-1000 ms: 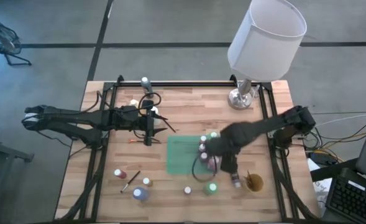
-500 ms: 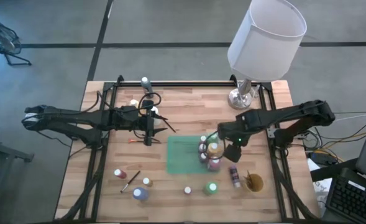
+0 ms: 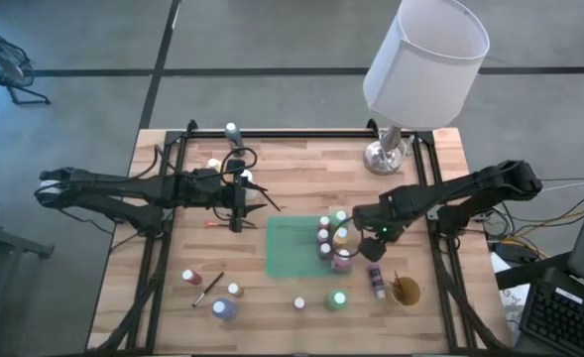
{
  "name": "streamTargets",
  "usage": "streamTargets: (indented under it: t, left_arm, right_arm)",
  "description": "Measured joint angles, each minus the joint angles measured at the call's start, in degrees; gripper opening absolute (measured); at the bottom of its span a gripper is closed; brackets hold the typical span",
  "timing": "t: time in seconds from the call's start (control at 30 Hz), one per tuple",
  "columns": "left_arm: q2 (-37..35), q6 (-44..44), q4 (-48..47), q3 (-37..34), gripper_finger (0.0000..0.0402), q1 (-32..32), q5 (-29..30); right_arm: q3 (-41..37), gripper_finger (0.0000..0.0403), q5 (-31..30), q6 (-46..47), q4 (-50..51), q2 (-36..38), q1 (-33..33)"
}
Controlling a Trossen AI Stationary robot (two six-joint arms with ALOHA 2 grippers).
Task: Pick & Place Paint Supplies
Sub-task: Put the purple paint bottle into the green bin
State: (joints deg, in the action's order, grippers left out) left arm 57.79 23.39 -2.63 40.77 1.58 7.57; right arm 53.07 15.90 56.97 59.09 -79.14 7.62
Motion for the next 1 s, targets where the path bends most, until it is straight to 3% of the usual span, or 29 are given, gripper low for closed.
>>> streamTargets:
  t: [0.27, 0.47, 0.73, 1.0]
  left_arm:
    - [0.01, -0.01, 0.00, 0.00, 0.0188, -0.02, -0.01]
    - [0.01, 0.00, 0.00, 0.00, 0.0188, -0.02, -0.01]
    - [0.01, -0.01, 0.00, 0.00, 0.0188, -0.02, -0.01]
    - [0.00, 0.00, 0.00, 0.00, 0.0188, 0.00, 0.00]
  right_arm:
    - [-0.38, 0.0267, 2.90, 6.67, -1.12, -3.46, 0.01]
    - [-0.39, 0.0252, 2.31, 4.93, -2.11, -5.62, 1.23]
    - [-0.39, 0.0235, 2.12, 8.61, -3.10, -6.18, 6.75]
    - [-0.39, 0.0265, 0.54, 12.07, -11.23, -6.23, 12.14]
